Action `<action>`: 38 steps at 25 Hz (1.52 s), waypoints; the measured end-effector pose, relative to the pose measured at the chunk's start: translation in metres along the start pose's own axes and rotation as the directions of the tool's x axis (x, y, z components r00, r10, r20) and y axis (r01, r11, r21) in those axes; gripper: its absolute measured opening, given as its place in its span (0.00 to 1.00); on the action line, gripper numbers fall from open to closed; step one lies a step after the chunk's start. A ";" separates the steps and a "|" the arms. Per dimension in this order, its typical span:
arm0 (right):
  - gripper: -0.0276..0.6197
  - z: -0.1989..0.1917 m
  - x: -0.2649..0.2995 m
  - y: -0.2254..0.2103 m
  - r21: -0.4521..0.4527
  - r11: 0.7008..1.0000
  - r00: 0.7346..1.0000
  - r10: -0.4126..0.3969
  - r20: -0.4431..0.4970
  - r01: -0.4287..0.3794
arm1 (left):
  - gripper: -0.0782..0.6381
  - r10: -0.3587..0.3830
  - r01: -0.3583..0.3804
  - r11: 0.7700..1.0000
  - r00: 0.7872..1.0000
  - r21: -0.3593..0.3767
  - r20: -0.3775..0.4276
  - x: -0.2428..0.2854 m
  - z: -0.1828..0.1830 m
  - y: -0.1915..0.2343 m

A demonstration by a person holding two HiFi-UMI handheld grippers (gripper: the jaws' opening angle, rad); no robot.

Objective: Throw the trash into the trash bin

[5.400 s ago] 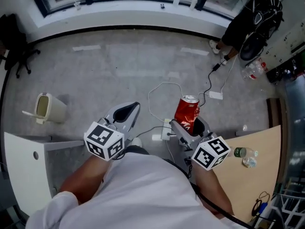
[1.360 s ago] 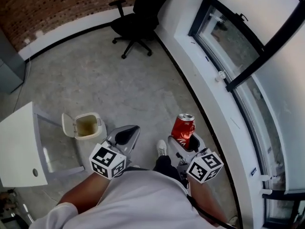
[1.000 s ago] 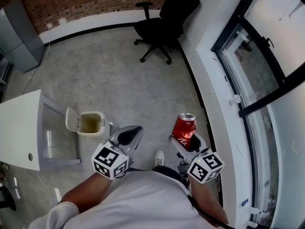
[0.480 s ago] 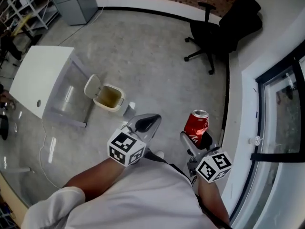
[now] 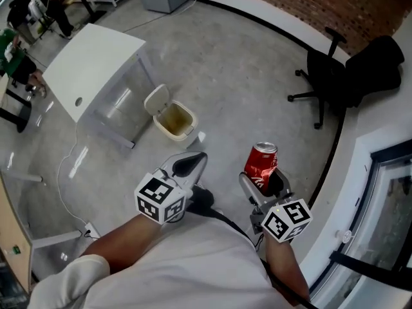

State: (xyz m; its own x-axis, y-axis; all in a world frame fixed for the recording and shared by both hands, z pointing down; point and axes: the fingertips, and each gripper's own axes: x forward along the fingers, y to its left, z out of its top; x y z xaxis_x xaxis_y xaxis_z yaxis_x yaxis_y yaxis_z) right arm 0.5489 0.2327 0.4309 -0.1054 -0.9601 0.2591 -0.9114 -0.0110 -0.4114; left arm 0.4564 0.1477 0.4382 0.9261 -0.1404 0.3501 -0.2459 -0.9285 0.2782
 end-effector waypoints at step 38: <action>0.54 0.016 0.323 0.047 -0.111 0.870 0.775 0.361 -0.518 -0.480 | 0.12 0.595 -0.530 0.768 0.798 -0.361 0.095 -0.072 0.012 0.278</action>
State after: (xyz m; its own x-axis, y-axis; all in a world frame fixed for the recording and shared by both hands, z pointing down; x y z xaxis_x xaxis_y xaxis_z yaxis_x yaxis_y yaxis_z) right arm 0.4783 -0.0819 0.4814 -0.6170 -0.6034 0.5052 -0.7869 0.4821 -0.3852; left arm 0.3251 -0.1041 0.4798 0.6197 -0.6974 0.3599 -0.7825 -0.5142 0.3511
